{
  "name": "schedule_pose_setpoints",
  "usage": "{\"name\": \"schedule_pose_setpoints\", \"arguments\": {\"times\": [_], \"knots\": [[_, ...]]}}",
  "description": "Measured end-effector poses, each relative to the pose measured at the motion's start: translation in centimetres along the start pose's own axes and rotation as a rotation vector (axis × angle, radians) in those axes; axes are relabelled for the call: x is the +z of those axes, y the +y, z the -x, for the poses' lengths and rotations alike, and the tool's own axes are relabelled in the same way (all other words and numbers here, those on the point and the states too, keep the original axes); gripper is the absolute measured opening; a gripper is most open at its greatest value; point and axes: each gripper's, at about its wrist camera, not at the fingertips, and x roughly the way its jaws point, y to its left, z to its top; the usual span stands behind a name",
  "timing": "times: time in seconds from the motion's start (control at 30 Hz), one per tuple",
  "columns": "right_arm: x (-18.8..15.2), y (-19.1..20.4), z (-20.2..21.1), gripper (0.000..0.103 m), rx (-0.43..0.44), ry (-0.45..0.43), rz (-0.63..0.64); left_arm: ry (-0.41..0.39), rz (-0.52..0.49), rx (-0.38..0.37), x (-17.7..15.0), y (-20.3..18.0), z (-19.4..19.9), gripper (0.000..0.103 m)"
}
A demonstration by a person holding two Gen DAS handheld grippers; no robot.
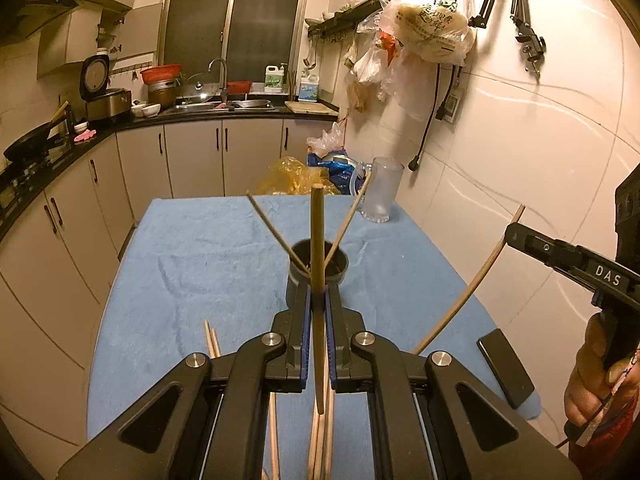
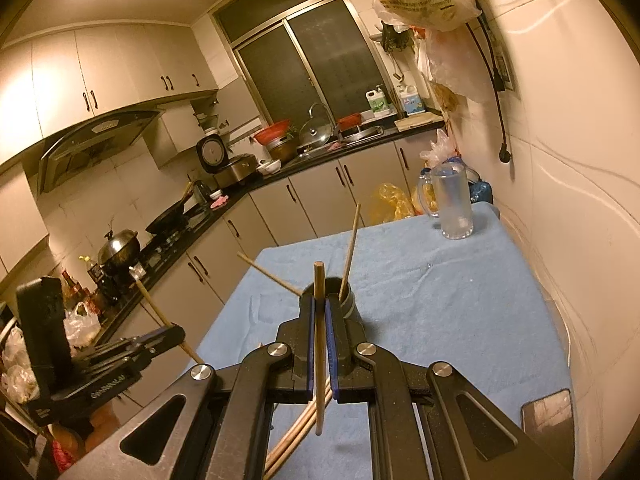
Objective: Organize utensils
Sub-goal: 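Lower the held chopsticks into the grey holder cup with both tools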
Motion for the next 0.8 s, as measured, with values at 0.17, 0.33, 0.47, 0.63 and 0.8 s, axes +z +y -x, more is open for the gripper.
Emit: {"name": "schedule_pose_setpoints", "arguments": {"times": [0.17,0.33,0.47,0.63,0.8], "knots": [[2.3,-0.6,-0.8,0.006,0.013,-0.013,-0.01,-0.016,0.005,0.006,2.6,0.0,-1.0,0.006],[4.7,-0.7,-2.1,0.006,0.01,-0.036,-0.017,-0.052,0.025,0.012,6.1,0.5,-2.1,0.006],[6.9,-1.1,-3.0,0.006,0.016,-0.058,-0.043,-0.077,0.032,0.01,9.1,0.5,-3.1,0.006],[9.6,-1.3,-4.1,0.006,0.015,-0.093,-0.057,-0.111,0.038,0.018,12.3,0.5,-4.9,0.006],[10.8,-1.7,-6.5,0.006,0.0,-0.091,-0.067,-0.104,0.072,0.024,13.2,1.2,-7.8,0.006]]}}
